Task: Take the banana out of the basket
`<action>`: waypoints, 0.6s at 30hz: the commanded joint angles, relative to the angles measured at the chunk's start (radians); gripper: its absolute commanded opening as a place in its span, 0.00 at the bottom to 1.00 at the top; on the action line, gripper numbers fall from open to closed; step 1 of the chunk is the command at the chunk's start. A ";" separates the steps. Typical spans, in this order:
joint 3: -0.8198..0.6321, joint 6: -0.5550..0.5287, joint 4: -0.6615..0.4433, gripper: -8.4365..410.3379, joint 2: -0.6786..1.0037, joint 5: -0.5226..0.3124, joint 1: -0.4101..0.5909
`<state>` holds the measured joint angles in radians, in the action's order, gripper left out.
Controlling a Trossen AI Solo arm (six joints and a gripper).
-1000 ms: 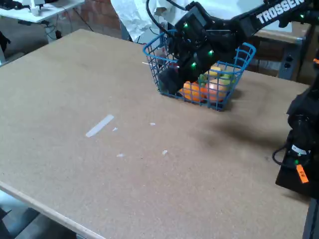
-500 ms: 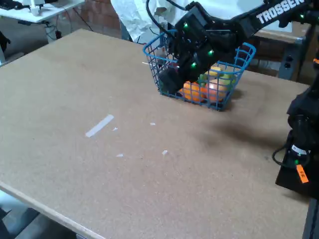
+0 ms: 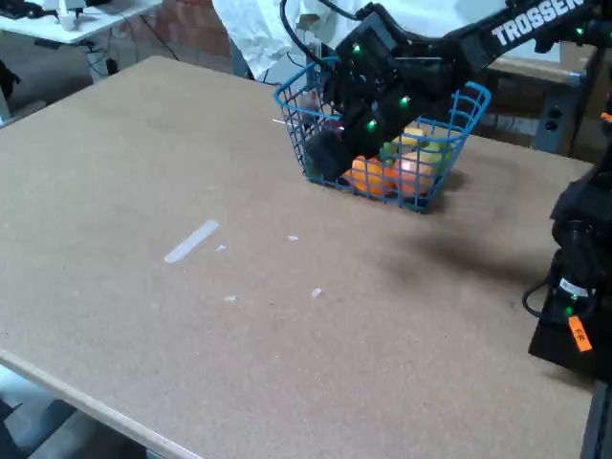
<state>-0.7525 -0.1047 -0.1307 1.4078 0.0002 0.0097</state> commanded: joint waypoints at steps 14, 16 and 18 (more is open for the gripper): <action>-0.001 0.001 0.003 0.55 0.000 0.001 0.000; -0.001 -0.006 0.005 0.55 0.000 -0.001 0.000; -0.001 -0.074 0.016 0.55 0.000 -0.018 0.002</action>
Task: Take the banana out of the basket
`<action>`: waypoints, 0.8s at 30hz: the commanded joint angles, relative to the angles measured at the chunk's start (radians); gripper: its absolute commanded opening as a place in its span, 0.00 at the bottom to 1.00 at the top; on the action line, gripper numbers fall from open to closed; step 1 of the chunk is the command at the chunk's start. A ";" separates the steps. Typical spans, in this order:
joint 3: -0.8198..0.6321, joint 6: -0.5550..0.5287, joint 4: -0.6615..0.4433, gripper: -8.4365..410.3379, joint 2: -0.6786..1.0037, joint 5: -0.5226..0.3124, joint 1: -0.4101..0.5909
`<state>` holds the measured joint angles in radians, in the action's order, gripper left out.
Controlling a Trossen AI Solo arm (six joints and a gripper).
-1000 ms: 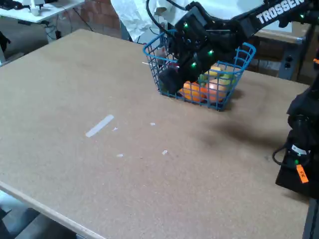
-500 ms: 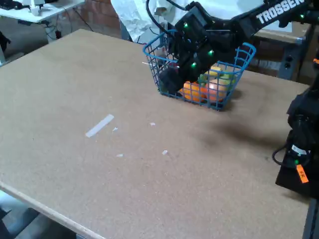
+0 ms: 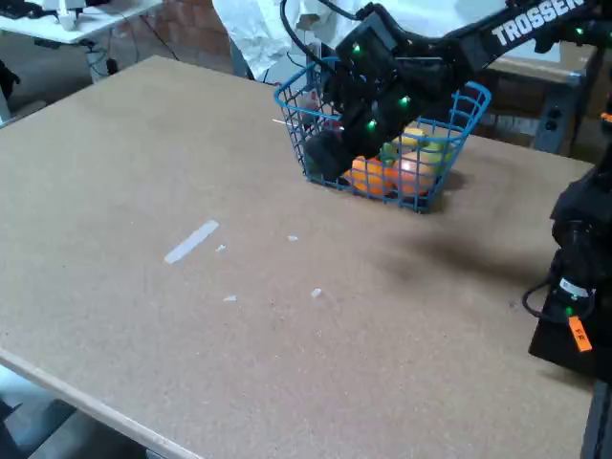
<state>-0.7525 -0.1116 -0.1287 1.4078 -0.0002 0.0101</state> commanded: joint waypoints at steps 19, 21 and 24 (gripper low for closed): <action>-0.001 -0.343 0.253 0.55 -0.002 0.022 0.000; -0.001 -0.368 0.284 0.55 -0.004 0.020 0.000; -0.001 -0.384 0.301 0.55 -0.016 0.011 0.001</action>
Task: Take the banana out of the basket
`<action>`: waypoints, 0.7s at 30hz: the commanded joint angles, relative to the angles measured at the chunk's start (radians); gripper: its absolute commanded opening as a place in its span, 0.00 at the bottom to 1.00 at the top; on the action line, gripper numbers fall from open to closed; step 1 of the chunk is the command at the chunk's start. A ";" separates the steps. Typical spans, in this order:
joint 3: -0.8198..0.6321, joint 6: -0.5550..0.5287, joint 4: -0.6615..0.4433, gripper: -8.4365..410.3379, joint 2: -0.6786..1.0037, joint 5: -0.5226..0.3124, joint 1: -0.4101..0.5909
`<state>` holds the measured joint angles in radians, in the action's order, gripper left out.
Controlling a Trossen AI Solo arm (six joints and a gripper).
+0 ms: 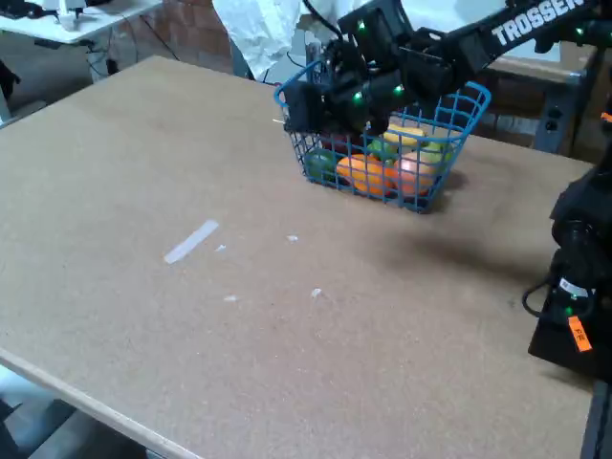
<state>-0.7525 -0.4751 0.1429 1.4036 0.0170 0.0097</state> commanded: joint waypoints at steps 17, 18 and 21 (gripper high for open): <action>-0.198 -0.011 -0.271 0.55 -0.100 -0.134 0.023; -0.234 -0.012 -0.324 0.55 -0.095 -0.155 0.023; -0.343 -0.004 -0.462 0.55 -0.089 -0.239 0.027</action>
<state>-0.9897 -0.4824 -0.1810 1.3087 -0.1368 0.0326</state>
